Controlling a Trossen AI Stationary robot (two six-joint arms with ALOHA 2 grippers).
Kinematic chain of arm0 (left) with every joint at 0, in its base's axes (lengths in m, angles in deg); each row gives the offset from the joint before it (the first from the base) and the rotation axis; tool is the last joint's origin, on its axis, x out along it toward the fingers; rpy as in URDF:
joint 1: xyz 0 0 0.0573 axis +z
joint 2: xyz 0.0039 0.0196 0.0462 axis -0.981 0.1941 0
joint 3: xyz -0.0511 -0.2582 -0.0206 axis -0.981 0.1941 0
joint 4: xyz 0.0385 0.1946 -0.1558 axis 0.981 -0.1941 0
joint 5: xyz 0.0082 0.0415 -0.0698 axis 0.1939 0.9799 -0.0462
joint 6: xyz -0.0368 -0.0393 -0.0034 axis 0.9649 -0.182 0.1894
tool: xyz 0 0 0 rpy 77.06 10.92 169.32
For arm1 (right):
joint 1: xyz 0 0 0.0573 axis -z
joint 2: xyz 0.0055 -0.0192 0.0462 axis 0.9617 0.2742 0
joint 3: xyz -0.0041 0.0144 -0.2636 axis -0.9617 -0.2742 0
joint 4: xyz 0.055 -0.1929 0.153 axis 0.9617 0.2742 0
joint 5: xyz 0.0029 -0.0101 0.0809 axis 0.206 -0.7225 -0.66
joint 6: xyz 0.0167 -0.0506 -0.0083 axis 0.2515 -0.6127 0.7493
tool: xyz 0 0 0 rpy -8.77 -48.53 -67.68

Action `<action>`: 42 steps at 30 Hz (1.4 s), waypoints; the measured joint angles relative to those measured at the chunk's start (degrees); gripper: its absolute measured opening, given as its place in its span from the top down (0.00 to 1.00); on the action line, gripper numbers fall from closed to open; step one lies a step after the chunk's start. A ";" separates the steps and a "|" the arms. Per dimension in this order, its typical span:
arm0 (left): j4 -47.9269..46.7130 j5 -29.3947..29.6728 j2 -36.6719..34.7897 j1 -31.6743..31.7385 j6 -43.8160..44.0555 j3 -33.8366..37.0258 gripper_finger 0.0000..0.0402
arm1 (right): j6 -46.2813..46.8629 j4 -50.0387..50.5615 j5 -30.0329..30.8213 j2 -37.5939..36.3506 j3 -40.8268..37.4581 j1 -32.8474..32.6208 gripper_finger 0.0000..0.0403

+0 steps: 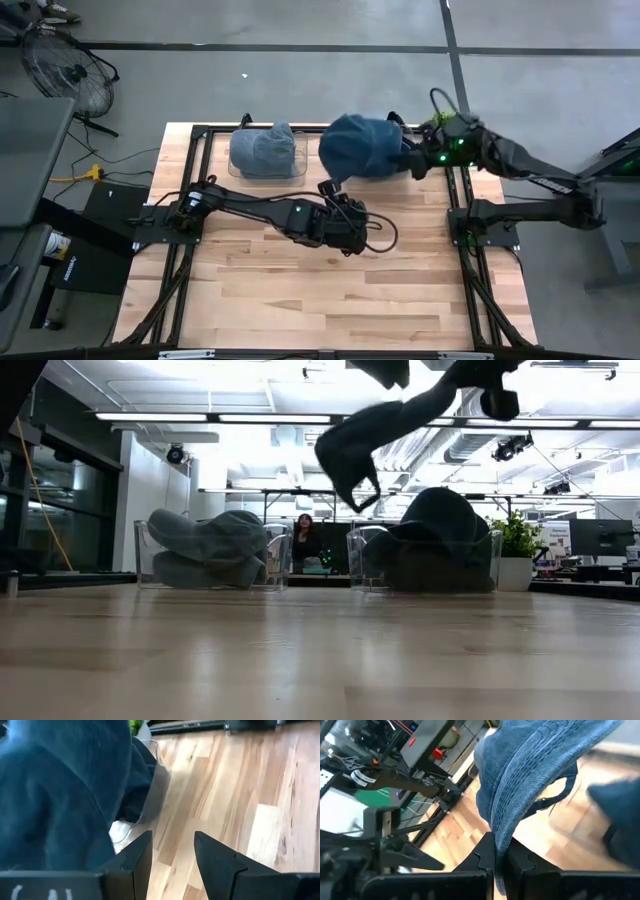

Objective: Pick & Place hat
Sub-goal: Put the blue cap into the right transparent bin

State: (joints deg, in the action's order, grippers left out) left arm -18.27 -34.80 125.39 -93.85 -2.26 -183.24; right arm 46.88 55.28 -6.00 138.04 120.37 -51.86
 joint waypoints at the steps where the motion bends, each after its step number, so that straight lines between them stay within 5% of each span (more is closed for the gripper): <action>1: -0.70 0.06 0.00 0.00 0.66 -0.80 0.65 | -2.20 1.24 0.04 -0.02 1.40 0.75 0.99; 7: -2.53 -0.94 0.00 1.06 3.94 -2.15 0.65 | -14.43 10.98 -0.39 0.35 10.00 6.88 0.99; 18: 2.12 -16.70 -1.75 10.52 1.30 -2.10 0.65 | -36.43 27.67 -8.34 8.66 25.84 17.28 0.99; 28: 13.75 -33.95 -1.95 20.65 -5.87 -2.13 0.65 | -51.67 44.25 -5.80 18.18 41.47 22.81 0.99; 42: 27.55 -59.07 -1.92 35.60 -8.62 -2.08 0.65 | -54.95 53.16 3.66 23.46 56.98 24.06 0.99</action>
State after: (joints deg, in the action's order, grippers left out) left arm 9.28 -93.86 123.46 -58.25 -10.88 -185.33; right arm -8.07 108.44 -2.35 161.50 177.35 -27.80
